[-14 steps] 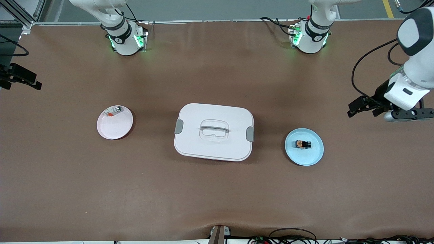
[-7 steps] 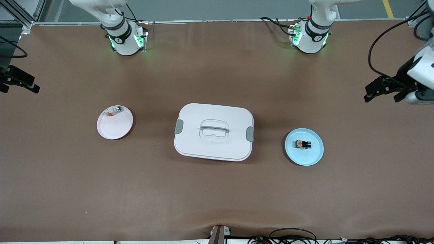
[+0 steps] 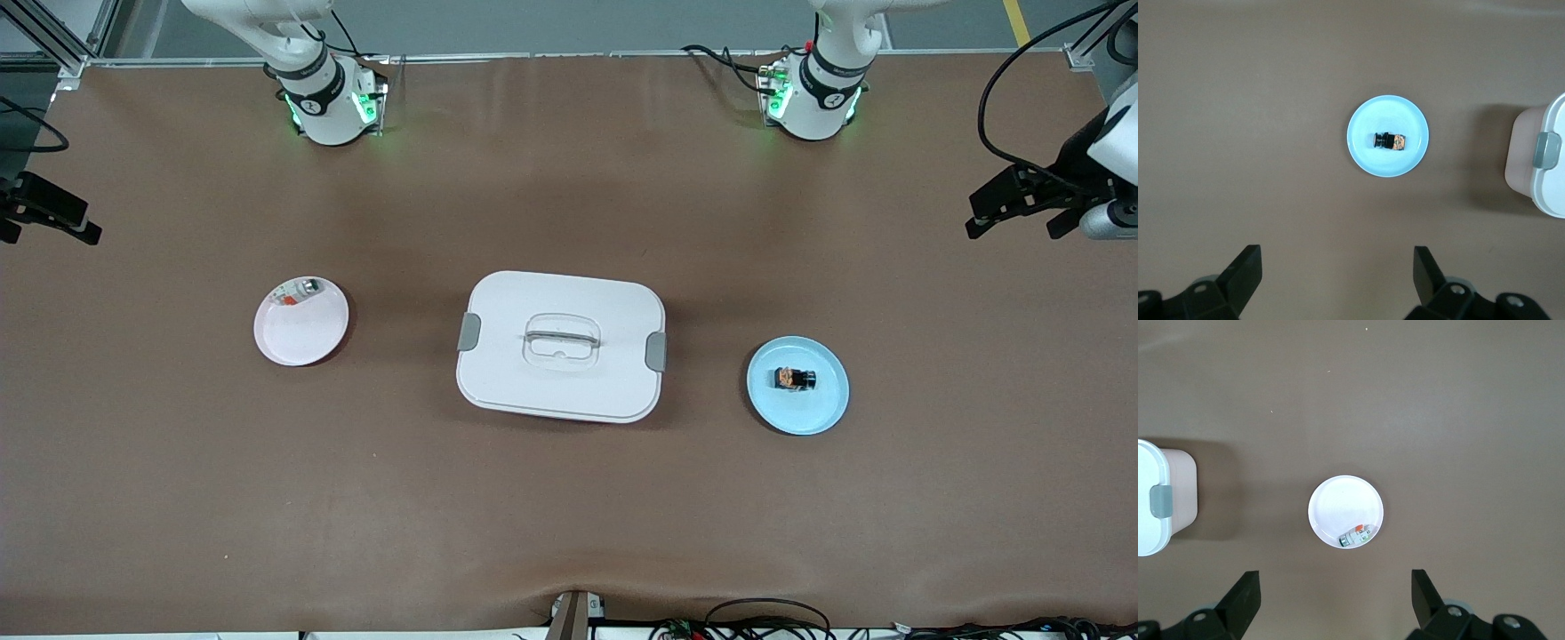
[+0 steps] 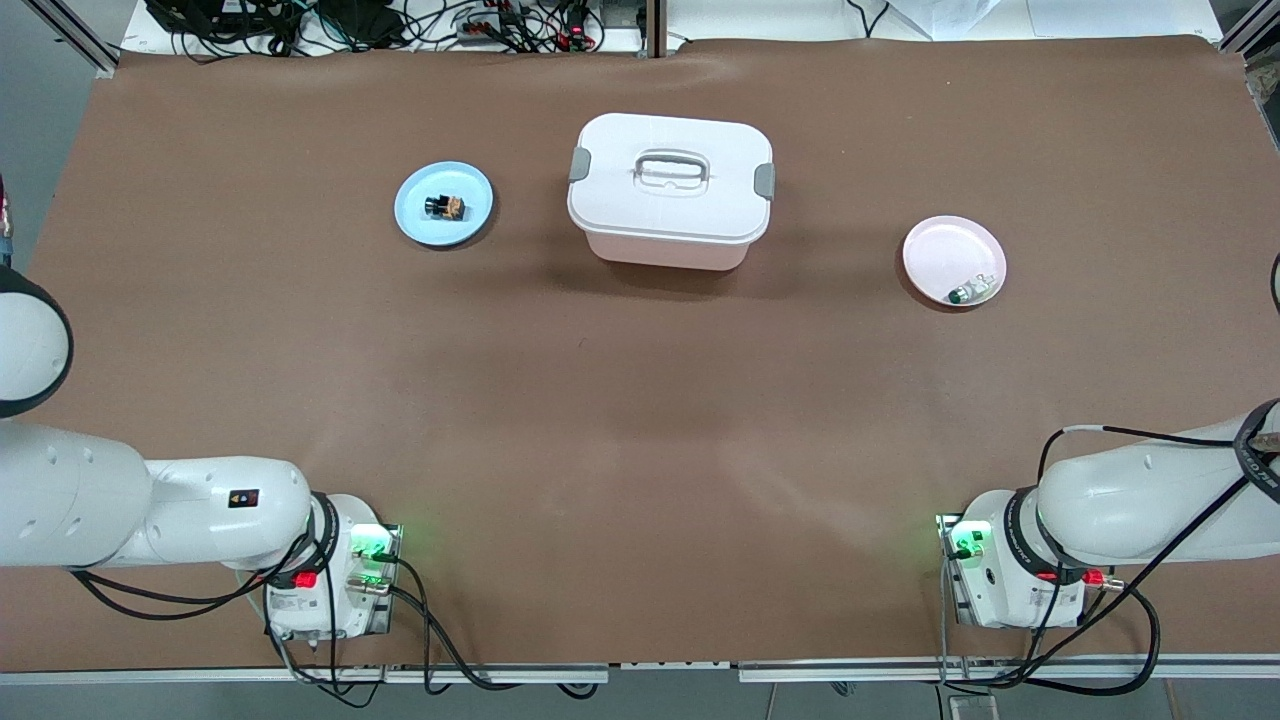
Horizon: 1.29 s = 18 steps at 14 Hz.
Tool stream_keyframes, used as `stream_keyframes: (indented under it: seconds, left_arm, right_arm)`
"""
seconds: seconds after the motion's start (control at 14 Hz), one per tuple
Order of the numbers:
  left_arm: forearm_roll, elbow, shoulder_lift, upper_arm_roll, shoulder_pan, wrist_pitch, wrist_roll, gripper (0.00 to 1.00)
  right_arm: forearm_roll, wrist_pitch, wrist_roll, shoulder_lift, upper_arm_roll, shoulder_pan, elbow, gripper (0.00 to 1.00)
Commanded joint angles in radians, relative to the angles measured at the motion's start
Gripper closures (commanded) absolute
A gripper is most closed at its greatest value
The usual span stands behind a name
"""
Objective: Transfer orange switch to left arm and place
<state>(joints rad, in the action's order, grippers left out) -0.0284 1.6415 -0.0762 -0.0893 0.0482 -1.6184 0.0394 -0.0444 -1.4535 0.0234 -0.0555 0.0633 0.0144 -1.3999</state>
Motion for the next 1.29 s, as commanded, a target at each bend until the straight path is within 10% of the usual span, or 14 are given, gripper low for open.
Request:
stream_keyframes:
  seconds: [0.0,1.21]
  left_arm:
    - [0.015,-0.005,-0.025,-0.003,-0.001,0.031,-0.018,0.0]
    - [0.008,0.006,-0.017,-0.018,-0.005,0.038,-0.003,0.0]
  right_arm:
    - [-0.019,0.004,-0.011,0.023,-0.01,0.016,-0.013,0.0]
    - [-0.02,0.018,-0.062,0.037,-0.013,0.013,-0.016,0.0]
